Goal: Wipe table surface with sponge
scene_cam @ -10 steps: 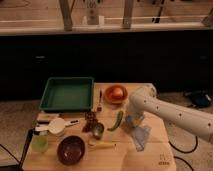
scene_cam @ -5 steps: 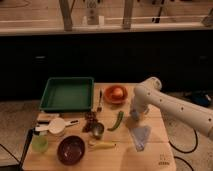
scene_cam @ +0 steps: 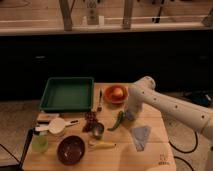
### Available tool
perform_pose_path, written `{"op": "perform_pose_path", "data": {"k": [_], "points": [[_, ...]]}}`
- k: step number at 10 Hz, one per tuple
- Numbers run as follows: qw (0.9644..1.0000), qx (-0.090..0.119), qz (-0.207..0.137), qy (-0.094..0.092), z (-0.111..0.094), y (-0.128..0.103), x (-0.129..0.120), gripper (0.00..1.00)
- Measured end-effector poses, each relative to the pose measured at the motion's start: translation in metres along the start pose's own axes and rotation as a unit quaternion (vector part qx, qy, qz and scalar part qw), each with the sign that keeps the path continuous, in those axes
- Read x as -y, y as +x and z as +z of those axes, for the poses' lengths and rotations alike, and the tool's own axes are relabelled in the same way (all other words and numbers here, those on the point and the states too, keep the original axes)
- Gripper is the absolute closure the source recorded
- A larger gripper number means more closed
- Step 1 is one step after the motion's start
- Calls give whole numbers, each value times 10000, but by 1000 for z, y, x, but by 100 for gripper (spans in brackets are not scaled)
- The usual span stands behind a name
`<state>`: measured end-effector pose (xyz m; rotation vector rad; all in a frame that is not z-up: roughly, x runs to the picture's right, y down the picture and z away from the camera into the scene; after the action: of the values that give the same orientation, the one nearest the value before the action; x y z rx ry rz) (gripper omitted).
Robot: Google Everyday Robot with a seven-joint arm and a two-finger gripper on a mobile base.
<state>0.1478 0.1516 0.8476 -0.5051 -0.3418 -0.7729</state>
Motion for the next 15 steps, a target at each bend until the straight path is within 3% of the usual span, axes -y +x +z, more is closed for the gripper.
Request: {"op": "perform_pose_path", "data": {"k": [2, 4, 7, 9, 12, 15], "points": [[9995, 121, -141, -248, 1, -14, -25, 98], [9989, 119, -138, -426, 2, -10, -41, 98], [9977, -164, 203, -625, -6, 17, -69, 98], [9965, -394, 376, -635, -8, 33, -60, 98], [9962, -541, 391, -561, -3, 51, -32, 98], [9981, -472, 121, -375, 2, 35, -5, 98]]}}
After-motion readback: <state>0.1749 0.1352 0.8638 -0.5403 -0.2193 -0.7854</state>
